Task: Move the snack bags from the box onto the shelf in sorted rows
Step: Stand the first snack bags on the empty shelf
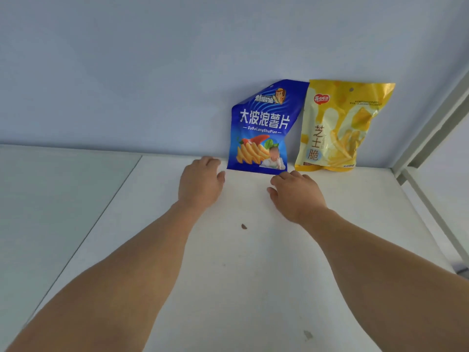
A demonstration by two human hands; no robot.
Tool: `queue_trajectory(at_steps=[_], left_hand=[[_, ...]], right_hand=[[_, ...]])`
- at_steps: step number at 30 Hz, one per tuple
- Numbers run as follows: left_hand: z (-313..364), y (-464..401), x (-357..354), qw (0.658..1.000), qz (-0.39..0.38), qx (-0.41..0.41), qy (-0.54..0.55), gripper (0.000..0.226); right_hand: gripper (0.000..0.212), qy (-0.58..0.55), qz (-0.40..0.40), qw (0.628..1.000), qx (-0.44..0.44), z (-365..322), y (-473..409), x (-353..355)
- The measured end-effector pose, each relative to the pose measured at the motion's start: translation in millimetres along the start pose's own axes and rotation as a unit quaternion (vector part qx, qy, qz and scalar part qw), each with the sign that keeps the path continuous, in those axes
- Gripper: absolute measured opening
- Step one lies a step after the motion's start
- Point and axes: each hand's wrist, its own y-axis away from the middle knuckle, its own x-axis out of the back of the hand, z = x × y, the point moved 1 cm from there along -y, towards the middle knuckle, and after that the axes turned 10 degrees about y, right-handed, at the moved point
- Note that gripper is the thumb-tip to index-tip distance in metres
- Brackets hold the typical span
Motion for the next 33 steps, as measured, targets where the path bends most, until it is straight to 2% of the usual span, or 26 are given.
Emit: queue_trajectory(at_steps=[2, 6, 9, 11, 13, 14, 15, 18, 25, 33], left_hand=[[-9, 37, 20, 0.99, -0.009, -0.106, -0.089, 0.027], [-18, 107, 68, 0.975, -0.061, -0.089, -0.195, 0.035], [-27, 180, 109, 0.966, -0.053, -0.061, -0.245, 0.031], [-40, 262, 147, 0.958, -0.043, -0.002, -0.285, 0.022], [-39, 289, 156, 0.958, -0.036, 0.0, -0.286, 0.013], [-38, 317, 167, 0.955, -0.054, 0.029, -0.289, 0.012], [-38, 351, 179, 0.951, -0.082, 0.066, -0.29, 0.015], [-40, 451, 223, 0.94, -0.055, 0.14, -0.306, 0.026], [-58, 643, 302, 0.902, -0.024, 0.291, -0.317, 0.028], [-111, 860, 378, 0.871, -0.035, 0.387, -0.301, 0.021]], right_hand=[[0.035, 0.014, 0.014, 0.999, 0.043, -19, 5, 14], [0.034, 0.025, 0.055, 0.989, 0.135, -72, 33, 36], [0.034, 0.02, 0.089, 0.977, 0.194, -119, 70, 49], [0.033, 0.012, 0.103, 0.958, 0.266, -174, 115, 59], [0.034, 0.01, 0.13, 0.956, 0.263, -188, 126, 58], [0.034, 0.003, 0.135, 0.951, 0.278, -204, 141, 59], [0.034, -0.005, 0.129, 0.944, 0.302, -224, 163, 64], [0.032, -0.027, 0.157, 0.909, 0.386, -291, 227, 78], [0.019, -0.045, 0.197, 0.841, 0.501, -438, 359, 105], [0.029, -0.068, 0.168, 0.797, 0.576, -610, 508, 115]])
